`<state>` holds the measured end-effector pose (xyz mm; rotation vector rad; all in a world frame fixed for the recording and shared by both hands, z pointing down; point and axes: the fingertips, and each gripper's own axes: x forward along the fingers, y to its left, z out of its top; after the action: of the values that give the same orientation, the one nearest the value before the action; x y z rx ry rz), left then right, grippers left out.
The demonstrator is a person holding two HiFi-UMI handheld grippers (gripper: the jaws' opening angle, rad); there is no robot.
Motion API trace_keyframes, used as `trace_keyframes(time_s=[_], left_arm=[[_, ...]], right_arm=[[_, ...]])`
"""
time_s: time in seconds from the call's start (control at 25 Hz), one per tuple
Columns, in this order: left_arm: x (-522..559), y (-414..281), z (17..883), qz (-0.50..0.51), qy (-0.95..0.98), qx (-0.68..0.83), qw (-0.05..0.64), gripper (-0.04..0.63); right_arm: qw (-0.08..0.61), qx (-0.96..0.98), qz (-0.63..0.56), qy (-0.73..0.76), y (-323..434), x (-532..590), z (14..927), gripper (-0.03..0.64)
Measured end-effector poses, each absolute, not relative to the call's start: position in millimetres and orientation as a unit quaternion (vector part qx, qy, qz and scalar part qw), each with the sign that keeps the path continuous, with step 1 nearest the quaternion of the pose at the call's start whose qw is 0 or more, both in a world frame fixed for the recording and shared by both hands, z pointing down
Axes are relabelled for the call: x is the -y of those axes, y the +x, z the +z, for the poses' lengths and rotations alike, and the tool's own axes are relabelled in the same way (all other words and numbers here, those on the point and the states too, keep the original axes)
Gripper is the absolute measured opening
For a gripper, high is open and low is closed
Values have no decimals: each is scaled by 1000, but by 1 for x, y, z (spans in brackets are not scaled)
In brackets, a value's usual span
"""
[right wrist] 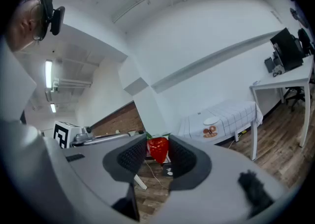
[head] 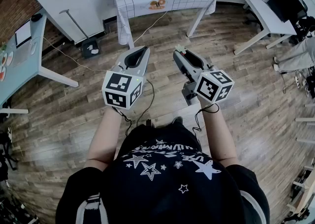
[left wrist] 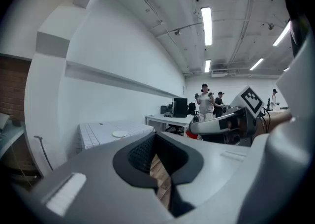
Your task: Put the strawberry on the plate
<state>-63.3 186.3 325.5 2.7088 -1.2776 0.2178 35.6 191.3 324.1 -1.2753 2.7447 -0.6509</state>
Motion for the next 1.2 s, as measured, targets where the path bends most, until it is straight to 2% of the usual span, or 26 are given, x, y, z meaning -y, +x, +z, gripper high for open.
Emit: trace_keyframes(time_s=[0.36,1.2], left_arm=[[-177,-99,356,86,890,435,108,9],[-191,-123,345,64,904,413,91,9]], right_arm=[[13,-872,-231,-431,4,-177,362,144],[25,-868,-200,-454,-18,-202,343,144]])
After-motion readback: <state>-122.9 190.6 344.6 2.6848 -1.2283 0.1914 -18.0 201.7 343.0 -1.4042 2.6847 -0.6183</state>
